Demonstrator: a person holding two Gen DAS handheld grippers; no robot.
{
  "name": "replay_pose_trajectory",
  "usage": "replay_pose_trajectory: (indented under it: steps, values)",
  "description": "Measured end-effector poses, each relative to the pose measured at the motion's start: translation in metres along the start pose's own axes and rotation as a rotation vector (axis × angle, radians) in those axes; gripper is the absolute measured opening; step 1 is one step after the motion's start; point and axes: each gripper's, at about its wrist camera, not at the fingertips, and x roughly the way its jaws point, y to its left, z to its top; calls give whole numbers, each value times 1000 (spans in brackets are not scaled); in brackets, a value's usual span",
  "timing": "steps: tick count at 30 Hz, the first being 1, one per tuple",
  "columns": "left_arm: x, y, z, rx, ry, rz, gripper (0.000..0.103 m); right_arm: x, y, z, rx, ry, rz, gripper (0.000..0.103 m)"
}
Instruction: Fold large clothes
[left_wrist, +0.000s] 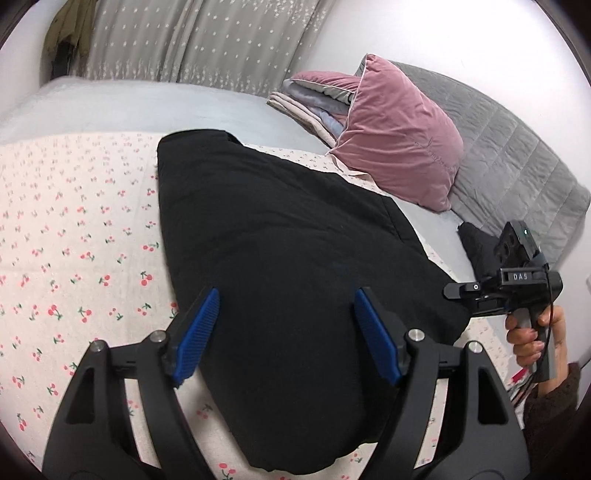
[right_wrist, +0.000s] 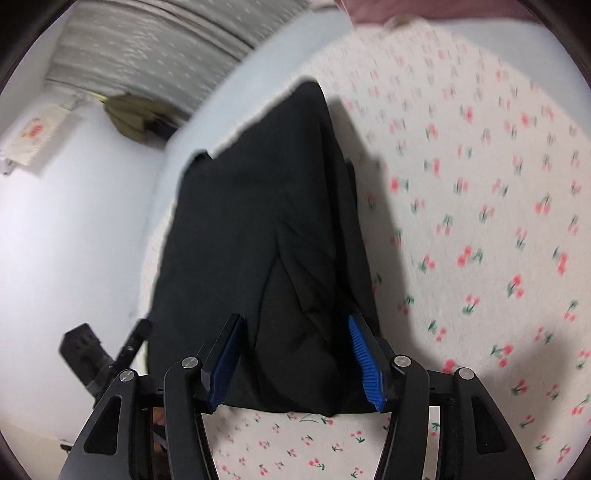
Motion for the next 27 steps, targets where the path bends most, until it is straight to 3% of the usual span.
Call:
replay_pose_trajectory:
  steps: [1,4,6,7,8,9,11,12,15,18,20,23,27]
  values:
    - [0,-2,0,13,0,12,76,1,4,0,-16,-14,41,37]
    - [-3,-3,0,26,-5,19,76,-29,22,-6,-108,-178,184,27]
    - [-4,0,-3,18,-7,2,76,-45,21,-10,-121,-257,240,26]
    - [-2,1,-4,15,10,2,77,-44,17,-13,-113,-260,202,26]
    - [1,2,-5,16,27,4,78,-35,12,-14,-107,-235,97,27]
    - [4,3,-6,21,46,4,80,-19,6,-17,-101,-174,-17,28]
    - [5,5,-7,9,58,-1,82,4,-4,-28,-87,-105,-82,37]
    - [4,8,-6,-12,64,-9,83,2,-5,-30,-81,-128,-63,40]
    - [6,21,-1,-113,112,-65,89,-17,-10,-29,-56,-152,18,62]
    - [15,40,4,-216,175,-112,90,-34,-11,-17,-55,-194,37,82]
    - [21,49,8,-270,199,-149,90,-36,-15,-9,-57,-196,82,84]
    - [31,60,16,-317,230,-176,90,-15,-27,13,-26,-125,155,84]
    - [51,70,20,-341,266,-206,93,8,-40,37,-4,-34,163,84]
